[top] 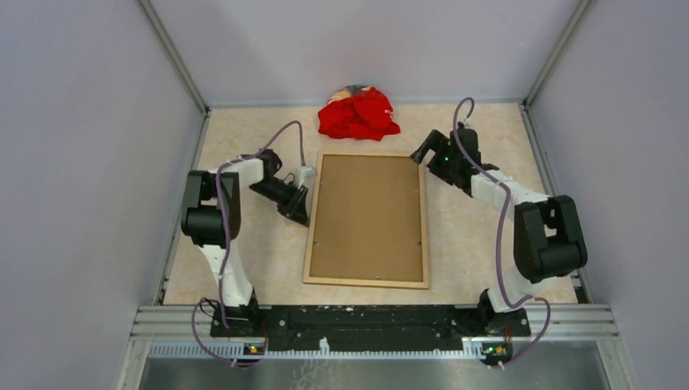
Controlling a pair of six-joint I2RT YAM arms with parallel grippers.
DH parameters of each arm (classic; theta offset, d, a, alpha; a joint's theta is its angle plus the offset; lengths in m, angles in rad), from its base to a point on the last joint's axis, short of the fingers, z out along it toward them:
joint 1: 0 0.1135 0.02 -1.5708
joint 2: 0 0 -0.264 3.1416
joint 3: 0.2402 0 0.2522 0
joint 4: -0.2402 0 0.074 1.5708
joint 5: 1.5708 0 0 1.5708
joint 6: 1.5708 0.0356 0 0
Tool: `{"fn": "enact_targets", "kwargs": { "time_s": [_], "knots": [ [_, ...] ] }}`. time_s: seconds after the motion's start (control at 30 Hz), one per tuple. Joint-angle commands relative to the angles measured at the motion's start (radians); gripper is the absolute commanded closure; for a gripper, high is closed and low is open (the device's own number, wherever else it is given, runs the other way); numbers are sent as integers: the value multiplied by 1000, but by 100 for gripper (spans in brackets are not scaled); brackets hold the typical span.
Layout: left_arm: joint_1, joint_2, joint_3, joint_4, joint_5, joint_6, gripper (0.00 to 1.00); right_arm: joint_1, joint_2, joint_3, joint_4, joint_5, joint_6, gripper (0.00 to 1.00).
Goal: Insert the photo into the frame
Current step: Install the photo frame at the center of the board, then adjust the photo frame at the center of the board.
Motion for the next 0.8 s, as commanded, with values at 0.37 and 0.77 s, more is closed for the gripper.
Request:
{"fn": "enact_targets", "kwargs": {
  "time_s": [0.37, 0.77],
  "knots": [
    [-255, -115, -169, 123, -236, 58, 71, 47, 368, 231, -27, -122, -41, 2],
    [-413, -42, -138, 142, -169, -2, 69, 357, 660, 706, -169, -239, -41, 3]
  ]
}}
